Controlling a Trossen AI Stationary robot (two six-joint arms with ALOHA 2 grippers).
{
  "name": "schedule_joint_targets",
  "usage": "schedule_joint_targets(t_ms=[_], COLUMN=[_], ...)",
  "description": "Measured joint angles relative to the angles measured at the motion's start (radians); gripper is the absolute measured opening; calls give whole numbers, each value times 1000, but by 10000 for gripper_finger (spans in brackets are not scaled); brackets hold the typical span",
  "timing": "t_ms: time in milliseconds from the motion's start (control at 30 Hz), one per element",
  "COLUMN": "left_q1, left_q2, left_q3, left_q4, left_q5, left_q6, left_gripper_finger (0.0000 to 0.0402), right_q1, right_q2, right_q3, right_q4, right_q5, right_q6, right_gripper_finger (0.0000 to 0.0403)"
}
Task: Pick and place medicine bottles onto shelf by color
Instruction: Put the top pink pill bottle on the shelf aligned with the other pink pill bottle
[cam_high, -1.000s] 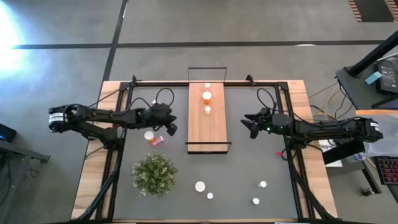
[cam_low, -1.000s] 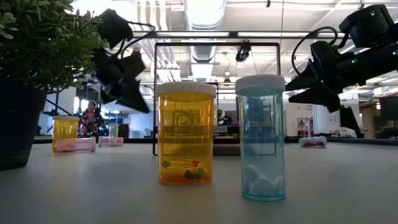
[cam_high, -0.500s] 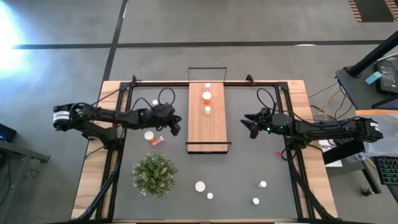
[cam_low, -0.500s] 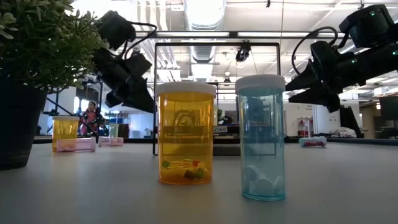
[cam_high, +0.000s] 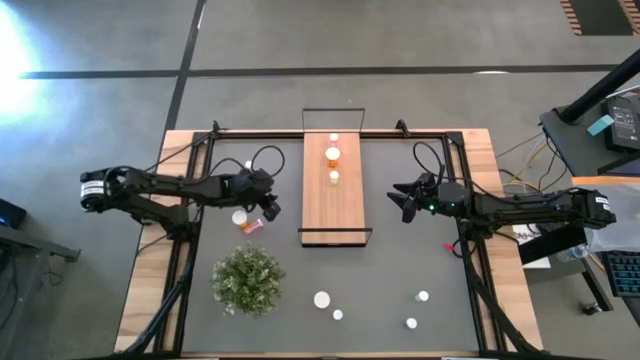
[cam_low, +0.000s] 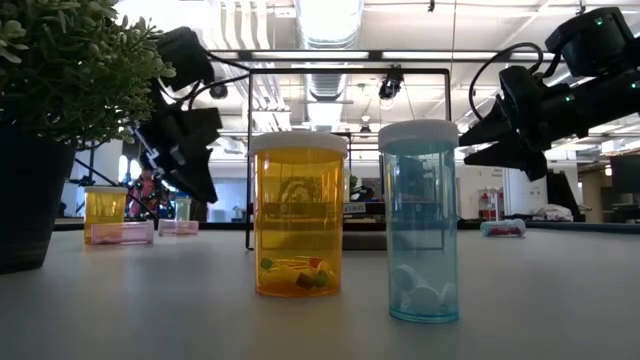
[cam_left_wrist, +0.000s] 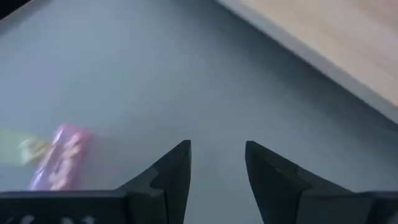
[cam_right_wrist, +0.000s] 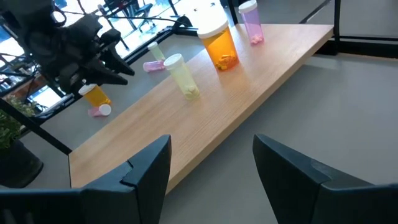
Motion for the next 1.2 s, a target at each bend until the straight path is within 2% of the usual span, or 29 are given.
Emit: schedule_joint_targets(t_ms=[167, 333, 700, 1200], left_q1=[43, 113, 231, 327], left_q2=[-1, -1, 18, 157], left_q3=[60, 89, 84, 84], left_q4=[-183, -269, -293, -248], left_q5=[-31, -49, -44, -52], left_q6=[-55, -56, -7, 128], left_gripper_finger=[137, 137, 137, 137], right_q1=[0, 0, 0, 0], right_q2=[0, 0, 0, 0], right_q3=[0, 0, 0, 0], right_q4=[0, 0, 0, 0], right_q5=[0, 0, 0, 0], right_q6=[0, 0, 0, 0], right_gripper_finger=[217, 217, 217, 217])
